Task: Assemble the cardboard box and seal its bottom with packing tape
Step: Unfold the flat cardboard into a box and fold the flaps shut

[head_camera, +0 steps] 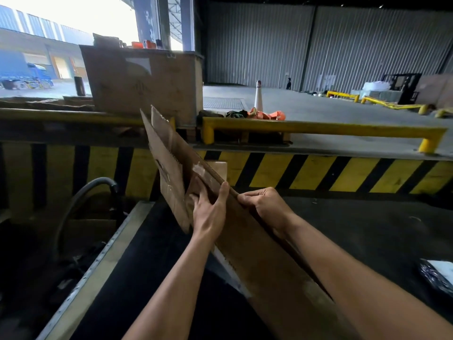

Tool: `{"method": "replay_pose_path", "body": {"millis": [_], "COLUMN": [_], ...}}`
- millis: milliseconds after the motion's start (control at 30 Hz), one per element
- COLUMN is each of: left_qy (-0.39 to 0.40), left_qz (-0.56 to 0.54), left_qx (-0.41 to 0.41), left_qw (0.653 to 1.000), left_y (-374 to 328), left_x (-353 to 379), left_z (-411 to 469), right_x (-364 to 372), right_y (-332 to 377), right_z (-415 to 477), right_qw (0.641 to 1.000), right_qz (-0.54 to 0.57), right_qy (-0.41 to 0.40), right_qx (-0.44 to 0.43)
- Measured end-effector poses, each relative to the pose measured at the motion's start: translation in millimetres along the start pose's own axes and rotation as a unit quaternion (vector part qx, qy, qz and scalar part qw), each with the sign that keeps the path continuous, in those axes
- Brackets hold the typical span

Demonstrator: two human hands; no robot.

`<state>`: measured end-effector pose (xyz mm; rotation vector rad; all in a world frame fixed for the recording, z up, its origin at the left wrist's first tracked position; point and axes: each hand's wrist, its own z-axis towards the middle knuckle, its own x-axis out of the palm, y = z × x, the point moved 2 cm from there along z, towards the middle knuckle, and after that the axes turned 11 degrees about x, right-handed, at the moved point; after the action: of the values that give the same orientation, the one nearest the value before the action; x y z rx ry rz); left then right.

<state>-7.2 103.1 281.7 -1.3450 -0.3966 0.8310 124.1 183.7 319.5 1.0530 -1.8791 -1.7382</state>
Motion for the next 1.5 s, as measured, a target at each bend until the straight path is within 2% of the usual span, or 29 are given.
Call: {"method": "replay_pose_path", "body": {"millis": [200,367,533,733,1067,1267,1333,1500], "left_qy": [0.007,-0.006,0.067,-0.011,0.024,0.026,0.05,0.232], "left_qz": [0.018,0.03,0.055,0.006,0.06,0.08,0.083,0.083], "left_qx": [0.002,0.004,-0.056,-0.074,-0.087,-0.095,-0.098,-0.091], "left_qw": [1.0,1.0,0.995,0.997,0.994,0.992,0.99,0.965], "left_y": [7,4,6,9,21,24,15,5], "left_x": [-1,-8,-6,-31,-69,-63,-62,-61], "left_z": [22,40,48,59,116,120,111,42], "right_x": [1,-4,-7,-20,-41,-30,-26,-28], "right_y": [1,-8,-9,3,-16,-26,-27,-30], "right_z": [17,37,52,62,50,46,48,50], "right_qw": [0.999,0.98,0.96,0.935,0.884,0.869,0.866,0.871], "right_qz": [-0.009,-0.071,-0.119,-0.204,-0.39,-0.385,-0.383,-0.363], "right_qy": [-0.054,-0.182,-0.252,-0.286,-0.258,-0.31,-0.322,-0.332], "right_qx": [-0.001,-0.025,-0.038,-0.047,0.022,0.0,0.0,0.003]}}
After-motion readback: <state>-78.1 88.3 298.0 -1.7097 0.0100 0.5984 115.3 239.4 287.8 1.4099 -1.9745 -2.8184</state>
